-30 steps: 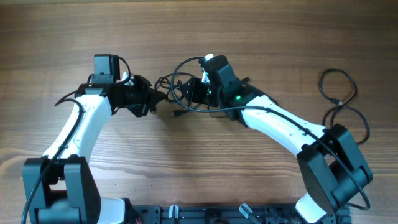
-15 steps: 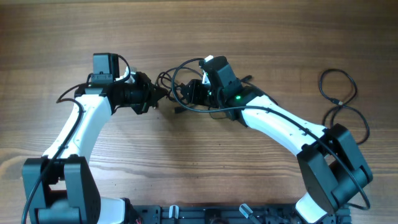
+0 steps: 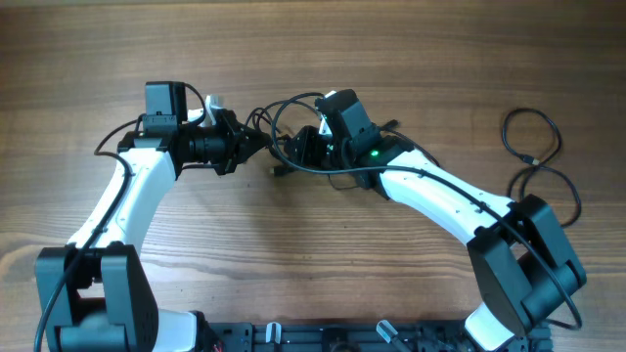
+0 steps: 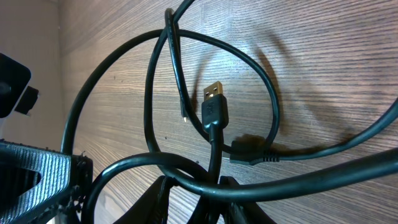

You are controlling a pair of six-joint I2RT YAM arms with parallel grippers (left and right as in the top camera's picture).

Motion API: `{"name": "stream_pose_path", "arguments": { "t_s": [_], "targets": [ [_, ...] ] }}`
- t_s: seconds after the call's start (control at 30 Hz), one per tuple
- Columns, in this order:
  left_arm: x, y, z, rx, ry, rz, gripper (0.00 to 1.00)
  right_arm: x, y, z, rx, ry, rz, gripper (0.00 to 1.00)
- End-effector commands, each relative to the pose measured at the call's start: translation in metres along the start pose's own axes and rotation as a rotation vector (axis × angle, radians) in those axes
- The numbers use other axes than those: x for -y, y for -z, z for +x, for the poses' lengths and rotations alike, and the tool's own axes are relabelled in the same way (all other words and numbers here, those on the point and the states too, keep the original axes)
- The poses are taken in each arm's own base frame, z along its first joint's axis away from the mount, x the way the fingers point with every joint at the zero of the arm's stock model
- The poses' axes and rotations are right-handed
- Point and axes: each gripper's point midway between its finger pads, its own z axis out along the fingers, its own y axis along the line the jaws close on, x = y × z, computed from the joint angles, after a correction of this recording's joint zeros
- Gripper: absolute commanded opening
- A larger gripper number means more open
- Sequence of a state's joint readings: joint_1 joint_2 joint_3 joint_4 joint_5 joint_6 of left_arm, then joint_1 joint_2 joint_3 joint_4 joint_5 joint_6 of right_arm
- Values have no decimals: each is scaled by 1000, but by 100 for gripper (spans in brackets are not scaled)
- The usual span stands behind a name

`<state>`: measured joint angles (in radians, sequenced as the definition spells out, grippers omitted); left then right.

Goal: Untangle cables

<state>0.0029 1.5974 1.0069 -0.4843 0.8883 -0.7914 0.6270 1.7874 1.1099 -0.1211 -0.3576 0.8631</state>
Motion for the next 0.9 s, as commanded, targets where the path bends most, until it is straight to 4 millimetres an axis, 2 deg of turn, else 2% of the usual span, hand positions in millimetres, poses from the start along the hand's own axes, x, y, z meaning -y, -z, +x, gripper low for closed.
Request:
{"name": "stream_pose_path", "arguments": {
  "t_s": [0.0, 0.07, 0.17, 0.23, 0.3, 0.4, 0.43, 0.47, 0.57, 0.73, 0.87],
  "targets": [
    [6, -1, 9, -57, -26, 46, 4, 4, 1, -1, 18, 0, 24, 29],
    [6, -1, 9, -57, -26, 46, 4, 11, -2, -2, 27, -5, 50, 35],
    [6, -1, 9, -57, -26, 46, 4, 22, -13, 3, 3, -16, 68, 35],
    [6, -1, 9, -57, -26, 46, 4, 23, -23, 7, -30, 17, 40, 24],
    [6, -1, 9, -57, -26, 46, 4, 14, -25, 5, -28, 75, -7, 23],
    [6, -1, 9, -57, -26, 46, 4, 16, -24, 1, -19, 65, -8, 19],
    [6, -1, 9, -57, -27, 46, 4, 18, -23, 0, -20, 59, -2, 11],
    [6, -1, 9, -56, -36, 46, 4, 22, -22, 1, -30, 49, 4, 4],
    [2, -2, 3, -26, -57, 25, 4, 21, -19, 2, -67, 63, -34, 4],
    [-20, 0, -19, 104, -42, -105, 4, 30, -3, -5, -140, 26, -109, 4],
    [-41, 5, -31, 194, 36, -211, 4, 16, 19, 6, -262, 119, -312, 4]
  ]
}}
